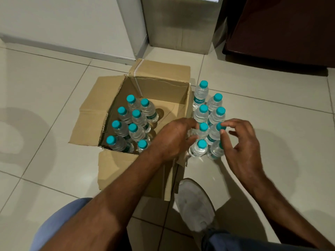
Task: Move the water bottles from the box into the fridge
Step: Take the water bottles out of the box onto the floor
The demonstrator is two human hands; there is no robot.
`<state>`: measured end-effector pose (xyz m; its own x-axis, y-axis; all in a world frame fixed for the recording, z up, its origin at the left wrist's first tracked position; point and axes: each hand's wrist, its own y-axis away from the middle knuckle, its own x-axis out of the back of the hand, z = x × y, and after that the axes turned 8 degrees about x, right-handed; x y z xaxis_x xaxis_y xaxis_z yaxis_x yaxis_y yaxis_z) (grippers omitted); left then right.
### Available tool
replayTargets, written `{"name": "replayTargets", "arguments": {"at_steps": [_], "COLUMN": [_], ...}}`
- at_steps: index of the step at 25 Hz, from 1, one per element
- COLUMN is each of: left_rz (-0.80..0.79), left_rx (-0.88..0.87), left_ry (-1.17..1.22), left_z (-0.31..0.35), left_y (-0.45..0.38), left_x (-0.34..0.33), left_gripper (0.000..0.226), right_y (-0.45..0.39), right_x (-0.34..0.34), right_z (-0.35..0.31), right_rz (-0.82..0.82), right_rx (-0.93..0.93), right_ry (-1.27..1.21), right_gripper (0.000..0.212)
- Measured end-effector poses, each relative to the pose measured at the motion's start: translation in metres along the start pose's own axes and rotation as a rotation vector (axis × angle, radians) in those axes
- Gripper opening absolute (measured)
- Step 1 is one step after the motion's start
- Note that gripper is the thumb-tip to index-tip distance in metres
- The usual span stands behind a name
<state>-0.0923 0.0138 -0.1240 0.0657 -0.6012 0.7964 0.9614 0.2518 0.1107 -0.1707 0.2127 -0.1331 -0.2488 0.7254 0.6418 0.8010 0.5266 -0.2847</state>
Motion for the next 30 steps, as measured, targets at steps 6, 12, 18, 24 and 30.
{"name": "replayTargets", "arguments": {"at_steps": [6, 12, 18, 24, 30], "left_rz": [0.155, 0.006, -0.086, -0.096, 0.002], "left_rx": [0.184, 0.338, 0.409, 0.478, 0.383], "left_ry": [-0.043, -0.084, -0.135, -0.113, -0.053], "left_z": [-0.036, -0.081, -0.089, -0.092, -0.081], "left_y": [0.024, 0.067, 0.072, 0.068, 0.067], "left_x": [0.040, 0.050, 0.047, 0.047, 0.043], "left_gripper": [0.030, 0.037, 0.045, 0.041, 0.037], "right_y": [-0.034, -0.038, -0.036, -0.036, -0.040], "right_x": [-0.042, -0.079, -0.090, -0.097, -0.091], "right_z": [-0.052, -0.057, -0.043, -0.049, -0.055], "right_rz": [-0.161, -0.613, -0.730, -0.707, -0.744], "right_rx": [0.112, 0.365, 0.420, 0.369, 0.322], "right_ry": [-0.070, 0.141, 0.393, 0.439, 0.361], "right_gripper": [0.026, 0.043, 0.050, 0.041, 0.033]}}
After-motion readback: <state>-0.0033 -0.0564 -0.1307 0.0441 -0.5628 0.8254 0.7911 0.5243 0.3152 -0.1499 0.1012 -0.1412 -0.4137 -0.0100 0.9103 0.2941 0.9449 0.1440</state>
